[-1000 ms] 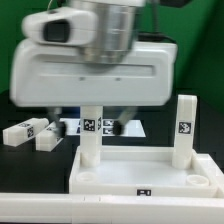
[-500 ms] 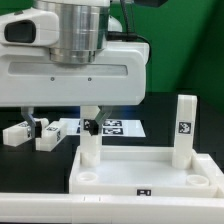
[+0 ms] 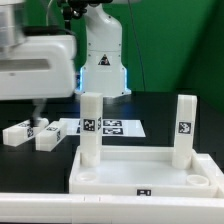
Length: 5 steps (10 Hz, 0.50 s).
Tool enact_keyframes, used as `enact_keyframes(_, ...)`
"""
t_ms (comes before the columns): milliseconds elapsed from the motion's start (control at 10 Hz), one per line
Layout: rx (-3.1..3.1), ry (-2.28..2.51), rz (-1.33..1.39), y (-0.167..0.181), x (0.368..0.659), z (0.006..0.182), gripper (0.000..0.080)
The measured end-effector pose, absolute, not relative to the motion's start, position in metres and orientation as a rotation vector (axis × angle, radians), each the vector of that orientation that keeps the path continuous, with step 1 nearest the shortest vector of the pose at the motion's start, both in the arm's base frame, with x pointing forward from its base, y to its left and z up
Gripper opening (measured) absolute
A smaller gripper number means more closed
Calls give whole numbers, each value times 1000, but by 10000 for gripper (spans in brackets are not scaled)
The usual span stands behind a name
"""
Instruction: Assemble desk
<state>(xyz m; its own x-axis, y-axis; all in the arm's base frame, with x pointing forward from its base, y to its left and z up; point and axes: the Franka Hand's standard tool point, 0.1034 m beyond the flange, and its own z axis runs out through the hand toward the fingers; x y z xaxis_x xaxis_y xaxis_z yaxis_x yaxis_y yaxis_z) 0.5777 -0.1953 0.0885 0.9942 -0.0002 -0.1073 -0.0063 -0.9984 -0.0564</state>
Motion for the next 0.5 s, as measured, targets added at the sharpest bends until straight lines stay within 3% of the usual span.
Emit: enact_keyframes(500,-3074,65,216,-203,567,81,649)
